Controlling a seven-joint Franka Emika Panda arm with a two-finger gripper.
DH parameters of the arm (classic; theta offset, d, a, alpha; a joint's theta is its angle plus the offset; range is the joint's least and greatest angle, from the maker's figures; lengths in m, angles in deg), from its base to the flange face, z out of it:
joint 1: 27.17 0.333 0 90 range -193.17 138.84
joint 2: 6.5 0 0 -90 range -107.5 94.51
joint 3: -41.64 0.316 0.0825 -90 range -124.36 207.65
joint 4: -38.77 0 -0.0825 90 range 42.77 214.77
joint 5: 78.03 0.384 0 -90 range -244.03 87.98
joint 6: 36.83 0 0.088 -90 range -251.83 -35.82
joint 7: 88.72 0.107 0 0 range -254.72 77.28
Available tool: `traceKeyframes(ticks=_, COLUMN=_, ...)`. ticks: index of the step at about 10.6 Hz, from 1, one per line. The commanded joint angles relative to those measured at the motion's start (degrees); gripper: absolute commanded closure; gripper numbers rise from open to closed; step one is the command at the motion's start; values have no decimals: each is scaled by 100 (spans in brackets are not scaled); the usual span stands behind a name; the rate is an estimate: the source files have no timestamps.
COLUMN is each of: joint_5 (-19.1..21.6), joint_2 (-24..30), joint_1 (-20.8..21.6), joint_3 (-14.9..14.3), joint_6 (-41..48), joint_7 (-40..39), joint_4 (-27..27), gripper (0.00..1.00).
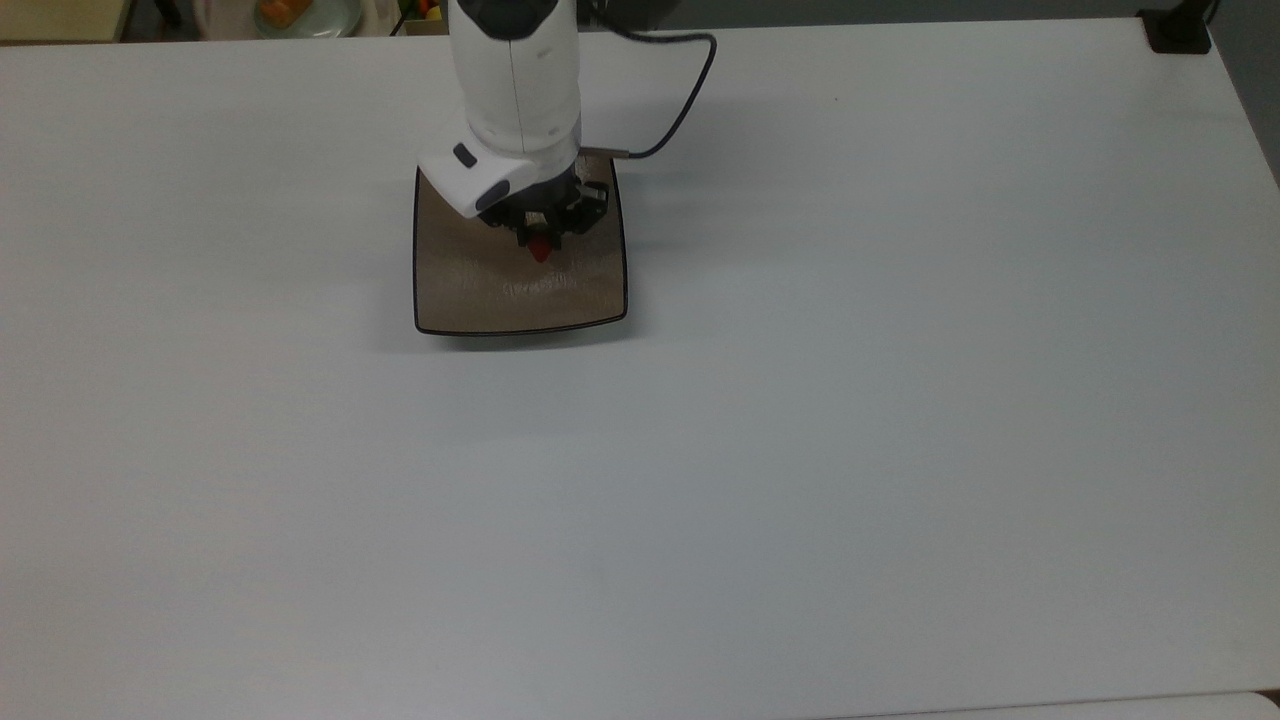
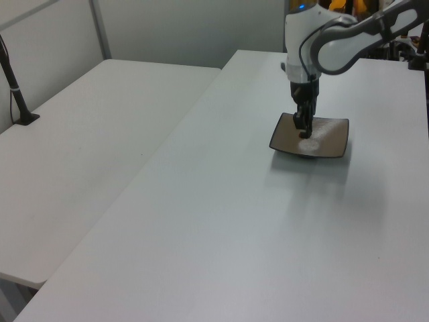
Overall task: Strawberries on a ceramic plate
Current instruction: 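Lower the strawberry onto the plate center and open the gripper, then raise the open gripper up away from the plate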
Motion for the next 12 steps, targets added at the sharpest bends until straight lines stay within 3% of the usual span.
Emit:
traceKeyframes(ticks=1, joint_5=-114, joint_2=-140, joint_1=-7, joint_3=-39, joint_6=-447, joint_7=-131, joint_4=169, gripper=51)
traceKeyframes(ticks=2, joint_5=-123, joint_2=-150, joint_1=-7, joint_3=-39, joint_6=-439, joint_7=-123, joint_4=170, gripper=9)
traceKeyframes(ticks=3, joint_5=-123, joint_2=-141, joint_1=-7, joint_3=-39, joint_6=-430, joint_7=-131, joint_4=170, gripper=0)
traceKeyframes(ticks=7, joint_5=-123, joint_2=192, joint_1=28, joint_3=-39, joint_6=-168, joint_7=-149, joint_4=-128, gripper=0)
traceKeyframes(ticks=12, joint_5=8, joint_2=781, joint_1=54, joint_3=-57, joint_6=1457, joint_7=-132, joint_4=-1217, gripper=0)
